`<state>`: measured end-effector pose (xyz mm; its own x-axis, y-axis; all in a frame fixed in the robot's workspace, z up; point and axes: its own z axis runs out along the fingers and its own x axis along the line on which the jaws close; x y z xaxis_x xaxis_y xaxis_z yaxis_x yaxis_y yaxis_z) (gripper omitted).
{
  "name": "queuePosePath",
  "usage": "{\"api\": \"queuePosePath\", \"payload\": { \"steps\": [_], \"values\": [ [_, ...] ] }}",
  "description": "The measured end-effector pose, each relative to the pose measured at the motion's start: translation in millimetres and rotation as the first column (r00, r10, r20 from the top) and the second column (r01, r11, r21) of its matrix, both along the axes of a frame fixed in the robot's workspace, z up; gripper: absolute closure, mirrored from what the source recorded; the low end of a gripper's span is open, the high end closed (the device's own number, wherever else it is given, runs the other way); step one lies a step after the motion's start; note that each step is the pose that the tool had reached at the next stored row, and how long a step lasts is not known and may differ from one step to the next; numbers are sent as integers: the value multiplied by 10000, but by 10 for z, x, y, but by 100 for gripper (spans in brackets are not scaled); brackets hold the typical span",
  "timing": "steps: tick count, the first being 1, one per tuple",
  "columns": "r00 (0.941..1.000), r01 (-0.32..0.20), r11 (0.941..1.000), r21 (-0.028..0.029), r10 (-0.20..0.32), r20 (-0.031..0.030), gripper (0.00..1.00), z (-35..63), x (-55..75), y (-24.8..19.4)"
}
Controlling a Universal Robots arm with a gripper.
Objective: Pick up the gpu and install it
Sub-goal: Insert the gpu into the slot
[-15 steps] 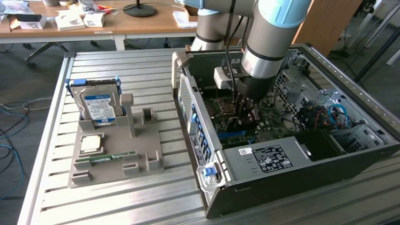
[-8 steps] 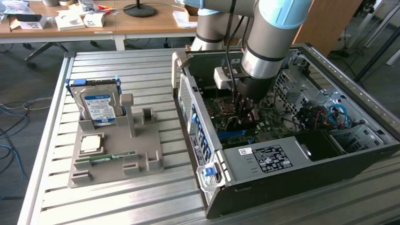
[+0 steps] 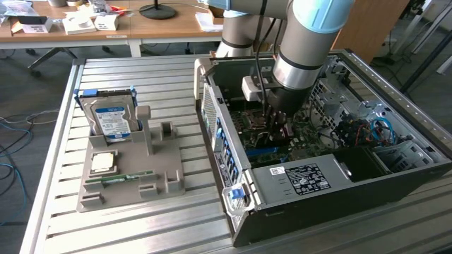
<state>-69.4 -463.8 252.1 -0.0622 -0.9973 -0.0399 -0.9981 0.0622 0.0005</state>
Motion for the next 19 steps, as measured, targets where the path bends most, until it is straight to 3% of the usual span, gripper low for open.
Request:
{"api": "queuePosePath", "payload": {
  "steps": [19],
  "values": [
    [10000, 39, 10000, 0, -39, 0, 74, -17, -15, -12]
  ]
}}
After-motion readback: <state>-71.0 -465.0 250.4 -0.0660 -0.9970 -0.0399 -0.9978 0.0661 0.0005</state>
